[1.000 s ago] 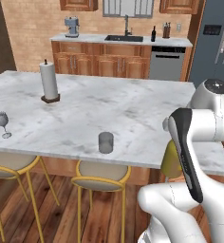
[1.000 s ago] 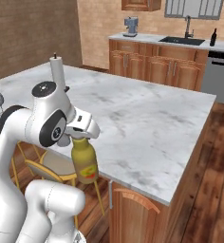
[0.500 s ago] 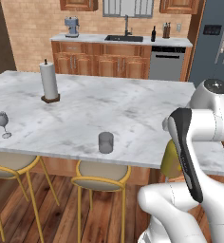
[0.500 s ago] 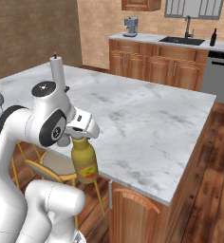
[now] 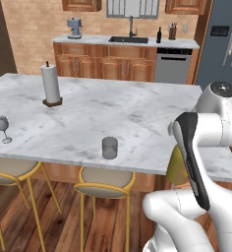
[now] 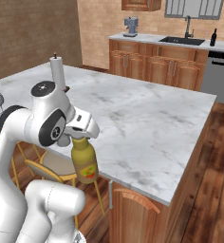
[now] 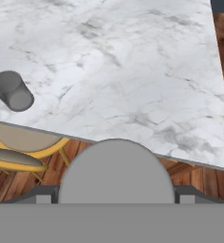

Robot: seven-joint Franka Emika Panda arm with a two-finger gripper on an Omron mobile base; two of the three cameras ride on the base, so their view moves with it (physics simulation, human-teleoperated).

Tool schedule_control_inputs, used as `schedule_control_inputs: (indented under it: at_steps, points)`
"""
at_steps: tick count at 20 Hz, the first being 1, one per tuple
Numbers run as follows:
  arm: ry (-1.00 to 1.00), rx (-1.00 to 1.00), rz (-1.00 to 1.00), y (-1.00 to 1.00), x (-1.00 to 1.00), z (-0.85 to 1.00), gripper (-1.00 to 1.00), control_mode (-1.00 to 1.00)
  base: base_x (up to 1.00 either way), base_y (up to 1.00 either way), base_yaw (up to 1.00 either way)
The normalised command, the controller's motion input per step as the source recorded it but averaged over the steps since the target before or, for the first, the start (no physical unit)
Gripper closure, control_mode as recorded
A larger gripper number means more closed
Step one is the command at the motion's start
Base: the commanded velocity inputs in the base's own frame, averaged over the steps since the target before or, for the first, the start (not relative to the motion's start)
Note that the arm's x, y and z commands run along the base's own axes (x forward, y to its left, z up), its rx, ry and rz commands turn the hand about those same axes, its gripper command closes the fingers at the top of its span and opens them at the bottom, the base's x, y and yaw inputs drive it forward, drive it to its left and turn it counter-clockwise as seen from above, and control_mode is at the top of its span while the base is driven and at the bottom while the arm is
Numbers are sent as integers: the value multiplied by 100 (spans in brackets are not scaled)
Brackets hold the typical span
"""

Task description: There is a wine glass and glass cup on the dining counter. Place the wine bottle next to the wine glass and the juice bottle next to the glass cup.

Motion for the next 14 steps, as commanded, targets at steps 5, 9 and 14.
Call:
schedule_control_inputs:
  at_steps: [5,9,14]
  points:
    - [-1,-5,0,25,10,6,100,-100,0,0,0]
    - [0,-9,0,41,21,15,100,-100,0,0,0]
    - [1,-7,0,35,11,21,100,-100,0,0,0]
